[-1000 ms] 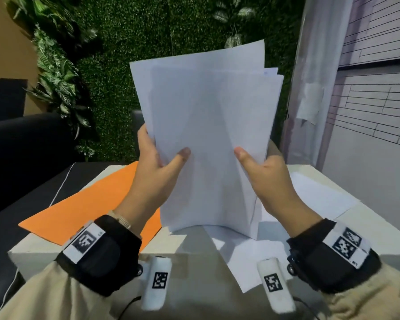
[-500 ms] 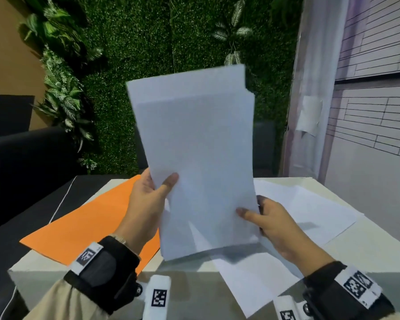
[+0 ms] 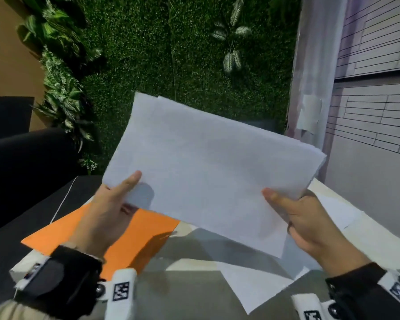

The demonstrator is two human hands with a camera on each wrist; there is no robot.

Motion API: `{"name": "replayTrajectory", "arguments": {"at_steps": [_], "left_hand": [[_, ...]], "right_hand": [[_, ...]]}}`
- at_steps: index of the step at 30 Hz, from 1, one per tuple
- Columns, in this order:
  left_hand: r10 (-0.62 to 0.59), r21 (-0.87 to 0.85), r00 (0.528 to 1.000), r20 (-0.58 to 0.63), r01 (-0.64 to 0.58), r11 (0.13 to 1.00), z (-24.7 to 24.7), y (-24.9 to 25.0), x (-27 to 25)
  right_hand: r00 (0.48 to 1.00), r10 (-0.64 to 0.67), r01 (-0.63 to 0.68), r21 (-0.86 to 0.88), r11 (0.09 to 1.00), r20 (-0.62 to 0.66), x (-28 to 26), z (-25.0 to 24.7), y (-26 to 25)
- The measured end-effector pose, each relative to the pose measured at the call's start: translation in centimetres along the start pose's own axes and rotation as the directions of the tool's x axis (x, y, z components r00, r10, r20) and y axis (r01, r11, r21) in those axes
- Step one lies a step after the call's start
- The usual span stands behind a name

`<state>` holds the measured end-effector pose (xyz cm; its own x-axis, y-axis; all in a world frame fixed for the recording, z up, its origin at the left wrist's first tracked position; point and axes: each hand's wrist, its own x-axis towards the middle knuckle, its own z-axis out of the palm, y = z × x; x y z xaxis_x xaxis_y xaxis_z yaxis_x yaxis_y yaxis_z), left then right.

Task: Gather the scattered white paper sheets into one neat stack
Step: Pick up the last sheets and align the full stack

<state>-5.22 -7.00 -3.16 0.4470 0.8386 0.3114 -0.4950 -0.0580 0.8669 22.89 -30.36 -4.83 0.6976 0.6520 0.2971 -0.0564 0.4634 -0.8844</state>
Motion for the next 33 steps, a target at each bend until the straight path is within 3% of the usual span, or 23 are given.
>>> {"name": "replayTrajectory", "arguments": {"at_steps": [4,7,13,17,21,24,30,33], "left_hand": [[-0.079,0.330,0.994,0.076,0.049,0.943,-3.0,1.1,-0.9],[-0.132,0.447,0.983,0.131,0.060,0.893,-2.9,0.7,-2.0],[0.056,0.365,0.989,0.138,-0.103,0.925,-2.0,-1.1,-1.7],[-0.021,0.404,0.990,0.139,-0.038,0.914,-2.3,-3.5,-2.8],[-0.043,0.447,0.993,0.111,-0.011,0.895,-2.6,-5.3,-3.0],[-0.017,0.485,0.993,0.119,-0.043,0.874,-1.5,-5.1,-2.5],[0.143,0.451,0.986,0.087,-0.167,0.877,0.1,-3.8,-2.0],[0.100,0.460,0.993,0.062,-0.118,0.880,-0.2,-4.6,-2.7]], "right_hand": [[0.997,0.052,-0.044,-0.152,0.987,0.049,-0.1,-2.4,-0.2],[0.996,0.058,-0.044,-0.202,0.978,0.066,-0.3,-2.7,0.3],[0.994,-0.060,0.085,-0.285,0.955,0.095,1.7,-2.2,-0.2],[0.991,0.023,0.032,-0.392,0.919,0.135,1.7,-3.4,1.7],[0.988,0.084,-0.030,-0.366,0.930,0.132,1.3,-4.3,3.4],[0.992,0.088,-0.050,-0.355,0.934,0.093,1.3,-3.7,2.9],[0.997,-0.015,0.038,-0.341,0.939,0.071,1.5,-2.1,0.9],[0.995,0.007,0.030,-0.387,0.922,0.095,0.8,-2.4,1.6]]}}
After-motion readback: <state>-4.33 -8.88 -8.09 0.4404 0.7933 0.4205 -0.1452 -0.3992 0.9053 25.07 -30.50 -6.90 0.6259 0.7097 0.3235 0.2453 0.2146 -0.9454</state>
